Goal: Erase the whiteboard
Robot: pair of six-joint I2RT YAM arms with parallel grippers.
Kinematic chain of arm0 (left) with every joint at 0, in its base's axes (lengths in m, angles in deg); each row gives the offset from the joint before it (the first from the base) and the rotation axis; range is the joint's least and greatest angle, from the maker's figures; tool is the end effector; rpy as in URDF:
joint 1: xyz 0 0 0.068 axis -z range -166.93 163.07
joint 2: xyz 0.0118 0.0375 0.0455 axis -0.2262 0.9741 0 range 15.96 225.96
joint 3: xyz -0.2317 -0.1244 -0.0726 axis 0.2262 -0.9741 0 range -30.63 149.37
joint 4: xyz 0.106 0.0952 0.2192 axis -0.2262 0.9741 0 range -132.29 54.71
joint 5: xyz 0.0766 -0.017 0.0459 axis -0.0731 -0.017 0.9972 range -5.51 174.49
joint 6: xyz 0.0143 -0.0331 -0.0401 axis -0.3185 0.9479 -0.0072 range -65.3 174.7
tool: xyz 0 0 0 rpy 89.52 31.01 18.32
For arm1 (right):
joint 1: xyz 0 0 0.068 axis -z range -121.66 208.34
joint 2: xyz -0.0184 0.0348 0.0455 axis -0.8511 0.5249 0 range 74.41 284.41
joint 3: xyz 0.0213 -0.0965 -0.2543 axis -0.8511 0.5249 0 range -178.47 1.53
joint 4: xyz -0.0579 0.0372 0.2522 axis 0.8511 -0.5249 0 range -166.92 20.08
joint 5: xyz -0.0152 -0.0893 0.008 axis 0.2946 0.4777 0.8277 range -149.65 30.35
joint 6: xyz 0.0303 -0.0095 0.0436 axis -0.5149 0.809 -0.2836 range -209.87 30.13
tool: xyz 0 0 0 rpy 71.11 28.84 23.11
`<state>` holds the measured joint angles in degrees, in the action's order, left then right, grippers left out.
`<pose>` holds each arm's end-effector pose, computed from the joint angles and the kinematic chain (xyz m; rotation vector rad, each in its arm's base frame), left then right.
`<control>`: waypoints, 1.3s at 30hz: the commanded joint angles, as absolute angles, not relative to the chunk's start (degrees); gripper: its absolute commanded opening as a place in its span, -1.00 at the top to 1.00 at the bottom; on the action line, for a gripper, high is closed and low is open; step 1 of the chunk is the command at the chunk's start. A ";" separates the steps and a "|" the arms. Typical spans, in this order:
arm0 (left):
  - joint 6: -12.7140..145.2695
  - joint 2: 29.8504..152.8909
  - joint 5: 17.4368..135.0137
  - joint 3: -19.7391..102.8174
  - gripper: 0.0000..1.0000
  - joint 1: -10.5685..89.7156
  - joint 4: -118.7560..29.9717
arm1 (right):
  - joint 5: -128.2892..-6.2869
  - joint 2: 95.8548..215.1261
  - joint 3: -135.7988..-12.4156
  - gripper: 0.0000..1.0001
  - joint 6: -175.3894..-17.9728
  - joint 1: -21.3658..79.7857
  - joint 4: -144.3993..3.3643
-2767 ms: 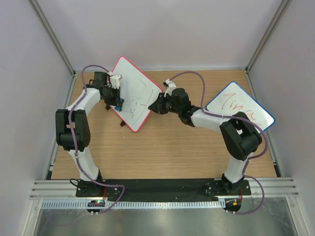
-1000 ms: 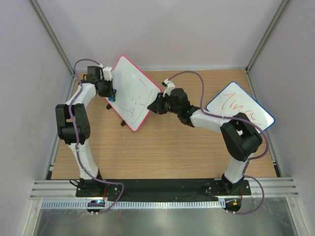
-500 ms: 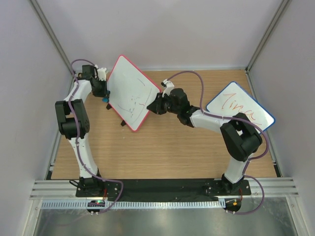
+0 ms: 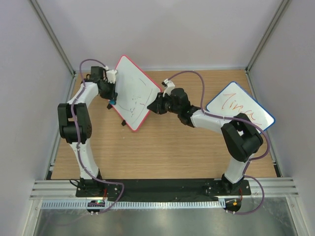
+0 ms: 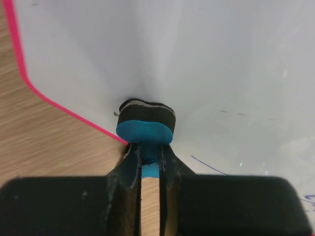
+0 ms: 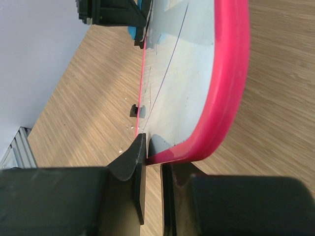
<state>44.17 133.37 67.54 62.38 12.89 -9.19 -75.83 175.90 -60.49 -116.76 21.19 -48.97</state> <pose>0.4475 -0.0090 0.2101 0.3383 2.5144 -0.3070 0.3148 0.2509 0.2285 -0.3836 1.9789 1.0070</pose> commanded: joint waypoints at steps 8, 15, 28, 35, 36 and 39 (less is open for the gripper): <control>43.63 130.93 49.15 51.48 0.99 29.67 -6.34 | -76.43 175.40 -59.38 0.98 -106.30 19.84 -54.63; 43.18 125.13 49.23 46.37 0.99 33.20 -6.69 | -76.43 175.22 -59.29 0.98 -106.48 19.84 -54.63; 43.80 127.06 57.33 45.65 0.99 22.05 -7.31 | -74.59 173.73 -58.33 0.98 -105.86 19.84 -55.07; 43.62 130.56 61.97 51.45 0.99 16.42 -7.75 | -75.03 173.11 -58.41 0.98 -105.07 19.84 -56.12; 43.97 131.36 62.42 52.76 0.99 15.89 -7.75 | -74.94 173.11 -58.41 0.98 -105.07 19.84 -56.21; 45.20 134.35 64.26 57.78 0.99 14.40 -7.05 | -74.94 173.20 -58.50 0.98 -105.16 19.84 -56.21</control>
<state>44.04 129.46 59.51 53.16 14.92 0.26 -74.41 174.20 -59.40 -114.62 21.17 -49.98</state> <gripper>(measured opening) 0.077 0.180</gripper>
